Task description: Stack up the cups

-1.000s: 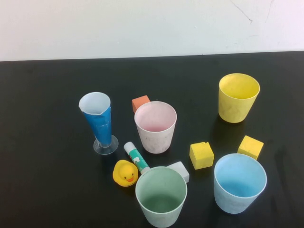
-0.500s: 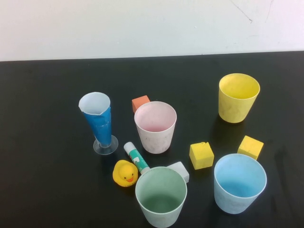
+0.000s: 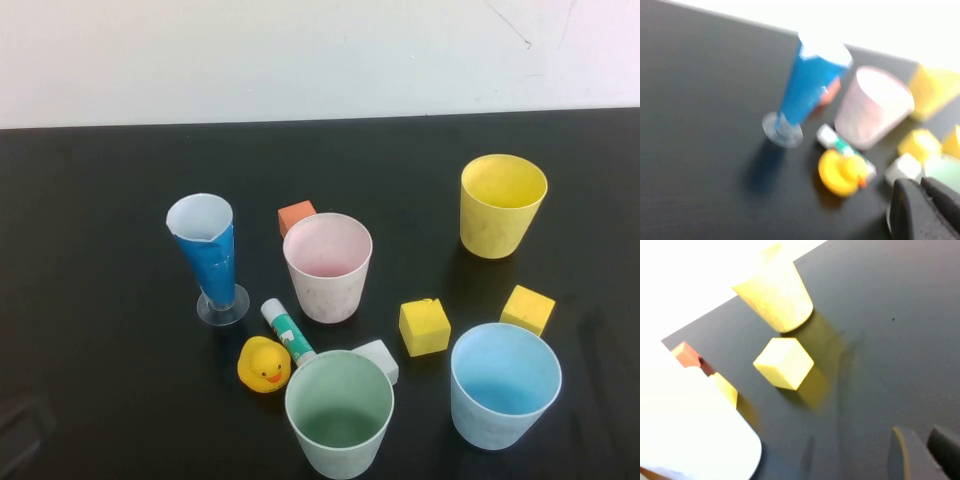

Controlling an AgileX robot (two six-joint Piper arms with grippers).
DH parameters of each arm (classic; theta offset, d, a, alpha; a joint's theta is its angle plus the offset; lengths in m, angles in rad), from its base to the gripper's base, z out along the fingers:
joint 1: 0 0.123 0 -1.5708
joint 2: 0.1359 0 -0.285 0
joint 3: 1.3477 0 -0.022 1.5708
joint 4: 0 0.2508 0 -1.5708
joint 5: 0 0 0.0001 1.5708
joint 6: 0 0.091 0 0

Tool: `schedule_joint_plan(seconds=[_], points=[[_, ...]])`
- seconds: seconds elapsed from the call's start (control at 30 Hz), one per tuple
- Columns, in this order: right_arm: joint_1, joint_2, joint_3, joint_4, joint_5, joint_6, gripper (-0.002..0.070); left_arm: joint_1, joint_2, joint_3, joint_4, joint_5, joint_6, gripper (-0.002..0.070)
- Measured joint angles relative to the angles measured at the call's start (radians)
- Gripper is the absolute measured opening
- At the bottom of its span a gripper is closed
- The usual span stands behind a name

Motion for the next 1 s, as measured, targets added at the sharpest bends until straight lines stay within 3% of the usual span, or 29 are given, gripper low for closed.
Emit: schedule_joint_plan(seconds=[0.27, 0.47, 0.53, 0.73, 0.83, 1.0], points=[[0.000, 0.000, 0.000, -0.002, 0.031, -0.006, 0.0083, -0.125, 0.419, -0.464, 0.097, 0.331, 0.176, -0.0001], [0.000, 0.000, 0.000, -0.002, 0.044, -0.024, 0.0083, -0.328, 0.677, -0.630, 0.172, 0.424, 0.222, 0.0022], [0.000, 0.000, 0.000, -0.002, 0.048, -0.024, 0.0083, -0.406, 0.765, -0.669, 0.237, 0.448, 0.196, 0.0057], [0.000, 0.000, 0.000, -0.002, 0.050, -0.030, 0.0083, -0.616, 0.993, -0.781, 0.492, 0.515, 0.009, 0.0270], [0.000, 0.000, 0.000, -0.002, 0.050, -0.030, 0.0083, -0.666, 1.083, -0.832, 0.531, 0.537, -0.024, 0.0367], [0.000, 0.000, 0.000, -0.002, 0.050, -0.032, 0.0083, -0.686, 1.184, -0.865, 0.531, 0.533, -0.045, 0.0407]])
